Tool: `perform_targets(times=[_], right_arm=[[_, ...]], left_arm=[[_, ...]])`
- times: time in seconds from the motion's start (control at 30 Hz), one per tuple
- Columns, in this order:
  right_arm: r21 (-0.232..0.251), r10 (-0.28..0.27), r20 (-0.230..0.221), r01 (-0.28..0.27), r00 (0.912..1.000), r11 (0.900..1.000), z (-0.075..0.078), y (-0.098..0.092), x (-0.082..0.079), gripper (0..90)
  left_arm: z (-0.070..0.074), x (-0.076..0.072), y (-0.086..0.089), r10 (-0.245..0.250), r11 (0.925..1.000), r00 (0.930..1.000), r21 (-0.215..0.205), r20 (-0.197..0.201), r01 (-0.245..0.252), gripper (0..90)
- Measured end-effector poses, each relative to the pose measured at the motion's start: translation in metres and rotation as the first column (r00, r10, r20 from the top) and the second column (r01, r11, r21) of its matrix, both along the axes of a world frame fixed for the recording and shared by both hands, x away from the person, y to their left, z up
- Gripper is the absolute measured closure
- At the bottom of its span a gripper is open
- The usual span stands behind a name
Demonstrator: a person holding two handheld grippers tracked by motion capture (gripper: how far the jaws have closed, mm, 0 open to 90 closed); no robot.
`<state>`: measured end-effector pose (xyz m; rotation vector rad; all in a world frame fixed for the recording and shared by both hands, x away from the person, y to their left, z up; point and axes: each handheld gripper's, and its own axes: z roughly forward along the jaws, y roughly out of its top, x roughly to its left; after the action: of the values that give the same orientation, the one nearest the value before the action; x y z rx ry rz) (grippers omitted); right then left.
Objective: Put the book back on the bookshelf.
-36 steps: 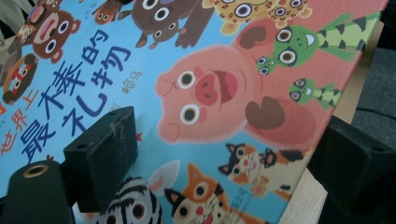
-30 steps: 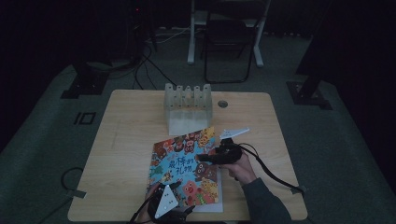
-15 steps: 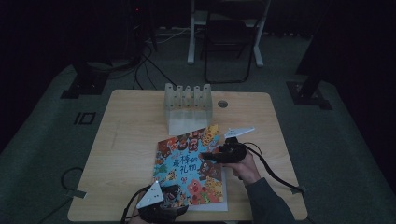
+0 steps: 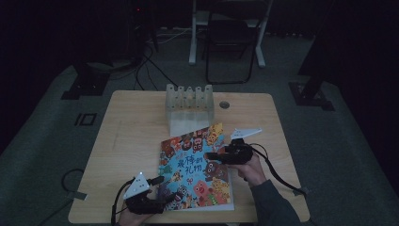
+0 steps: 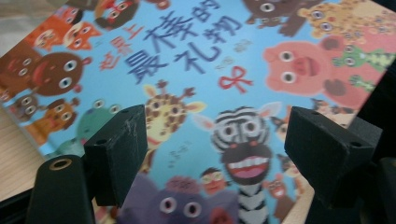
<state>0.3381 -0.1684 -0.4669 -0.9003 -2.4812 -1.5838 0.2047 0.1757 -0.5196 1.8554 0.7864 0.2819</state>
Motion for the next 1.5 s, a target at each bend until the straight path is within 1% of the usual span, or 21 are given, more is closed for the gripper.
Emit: perform_targets(times=[0.1, 0.4, 0.53, 0.57, 0.6, 0.63, 0.7, 0.77, 0.83, 1.0, 1.03, 1.1, 1.17, 1.23, 1.3, 1.37, 1.5], right_arm=[[-0.001, 0.009, 0.017, -0.009, 0.9998, 1.000, 0.003, -0.003, -0.001, 63.1], [0.002, 0.015, 0.061, -0.016, 0.9980, 1.000, 0.011, -0.009, -0.006, 64.0], [0.006, 0.015, 0.073, -0.015, 0.9972, 1.000, 0.012, -0.010, -0.008, 64.2], [0.006, 0.015, 0.073, -0.015, 0.9972, 1.000, 0.012, -0.010, -0.008, 64.2], [0.009, 0.013, 0.080, -0.013, 0.9967, 1.000, 0.013, -0.011, -0.009, 64.4], [0.011, 0.012, 0.085, -0.013, 0.9963, 1.000, 0.013, -0.011, -0.009, 64.5], [0.014, 0.009, 0.090, -0.010, 0.9959, 1.000, 0.014, -0.012, -0.010, 64.6], [0.015, 0.006, 0.101, -0.008, 0.9949, 1.000, 0.015, -0.013, -0.011, 64.7], [0.016, 0.004, 0.111, -0.006, 0.9938, 1.000, 0.017, -0.014, -0.012, 64.8], [0.024, -0.001, 0.136, -0.002, 0.9907, 1.000, 0.020, -0.016, -0.016, 65.2], [0.025, -0.001, 0.142, -0.003, 0.9898, 1.000, 0.020, -0.017, -0.017, 65.2], [0.026, -0.003, 0.149, -0.001, 0.9888, 1.000, 0.021, -0.018, -0.018, 65.3], [0.027, -0.005, 0.158, 0.000, 0.9874, 1.000, 0.022, -0.018, -0.019, 65.3], [0.029, -0.004, 0.167, 0.000, 0.9860, 1.000, 0.022, -0.019, -0.019, 65.4], [0.029, -0.002, 0.174, -0.003, 0.9848, 1.000, 0.023, -0.019, -0.020, 65.4], [0.032, -0.001, 0.184, -0.005, 0.9828, 0.999, 0.024, -0.020, -0.021, 65.5], [0.036, 0.001, 0.197, -0.008, 0.9804, 0.999, 0.025, -0.020, -0.023, 65.6]], left_arm=[[0.001, 0.004, 0.002, 0.019, 0.9995, 0.9998, 0.025, 0.002, -0.019, 21.2], [0.003, 0.019, 0.010, 0.064, 0.9979, 0.9976, 0.014, -0.025, -0.064, 20.9], [0.006, 0.026, 0.014, 0.079, 0.9969, 0.9965, 0.004, -0.027, -0.079, 19.6], [0.006, 0.026, 0.014, 0.079, 0.9969, 0.9965, 0.004, -0.027, -0.079, 19.0], [0.007, 0.029, 0.016, 0.066, 0.9978, 0.9976, -0.006, -0.023, -0.066, 16.6], [0.008, 0.030, 0.017, 0.067, 0.9977, 0.9974, -0.011, -0.025, -0.067, 16.0], [0.009, 0.033, 0.018, 0.056, 0.9983, 0.9982, -0.014, -0.022, -0.056, 14.2], [0.010, 0.036, 0.019, 0.058, 0.9982, 0.9980, -0.013, -0.024, -0.058, 14.1], [0.010, 0.039, 0.019, 0.061, 0.9979, 0.9977, -0.020, -0.029, -0.061, 14.1], [0.011, 0.048, 0.019, 0.065, 0.9979, 0.9972, -0.005, -0.038, -0.065, 14.1], [0.011, 0.049, 0.019, 0.056, 0.9984, 0.9975, -0.006, -0.044, -0.056, 14.1], [0.012, 0.052, 0.018, 0.042, 0.9991, 0.9983, -0.005, -0.041, -0.043, 14.1], [0.013, 0.055, 0.017, 0.045, 0.9990, 0.9982, 0.004, -0.039, -0.045, 14.2], [0.013, 0.059, 0.017, 0.028, 0.9996, 0.9986, 0.004, -0.045, -0.028, 15.1], [0.014, 0.063, 0.017, 0.033, 0.9994, 0.9985, 0.010, -0.044, -0.032, 16.0], [0.014, 0.068, 0.017, 0.030, 0.9996, 0.9980, -0.002, -0.055, -0.030, 18.4], [0.014, 0.075, 0.020, 0.033, 0.9993, 0.9976, -0.017, -0.061, -0.034, 18.8]])
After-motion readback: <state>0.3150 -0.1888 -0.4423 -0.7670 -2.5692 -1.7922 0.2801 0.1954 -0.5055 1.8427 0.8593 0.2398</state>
